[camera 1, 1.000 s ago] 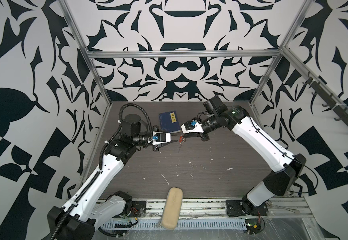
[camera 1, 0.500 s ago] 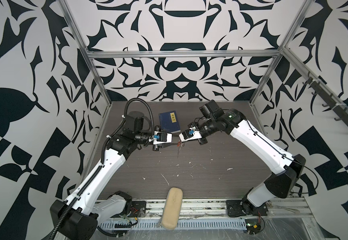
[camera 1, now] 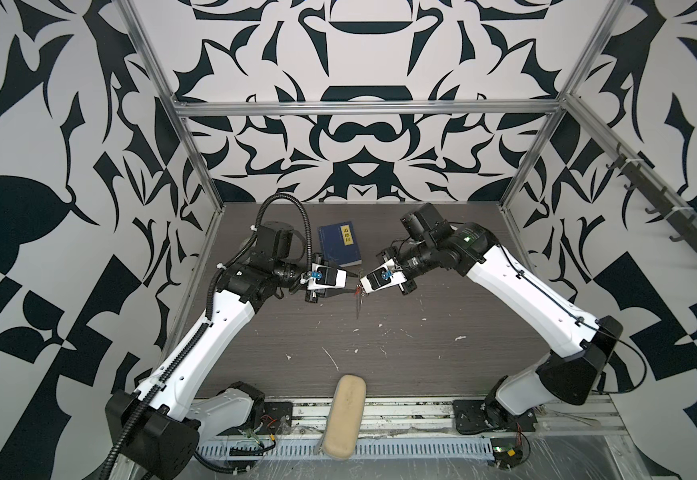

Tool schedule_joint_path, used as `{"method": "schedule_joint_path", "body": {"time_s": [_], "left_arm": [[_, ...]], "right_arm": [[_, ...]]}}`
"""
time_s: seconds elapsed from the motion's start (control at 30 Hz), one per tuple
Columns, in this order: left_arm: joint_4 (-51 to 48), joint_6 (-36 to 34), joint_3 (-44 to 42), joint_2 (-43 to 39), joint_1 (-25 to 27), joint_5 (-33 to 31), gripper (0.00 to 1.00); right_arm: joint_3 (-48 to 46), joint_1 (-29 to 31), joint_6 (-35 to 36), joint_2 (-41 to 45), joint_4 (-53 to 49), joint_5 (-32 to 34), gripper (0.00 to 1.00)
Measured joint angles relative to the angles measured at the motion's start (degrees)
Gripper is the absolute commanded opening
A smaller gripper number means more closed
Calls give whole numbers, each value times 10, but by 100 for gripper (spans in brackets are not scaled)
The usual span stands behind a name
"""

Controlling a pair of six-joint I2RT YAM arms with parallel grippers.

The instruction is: Remove the keys from the keyring

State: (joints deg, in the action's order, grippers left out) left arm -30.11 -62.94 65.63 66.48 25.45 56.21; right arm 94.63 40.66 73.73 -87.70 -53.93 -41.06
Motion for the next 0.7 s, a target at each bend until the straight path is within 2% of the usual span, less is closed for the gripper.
{"method": "schedule_joint_path", "body": {"time_s": [0.7], "left_arm": [[-17, -31, 12, 14, 10, 0, 28]], "right_arm": [[1, 5, 0, -1, -1, -1, 0]]}}
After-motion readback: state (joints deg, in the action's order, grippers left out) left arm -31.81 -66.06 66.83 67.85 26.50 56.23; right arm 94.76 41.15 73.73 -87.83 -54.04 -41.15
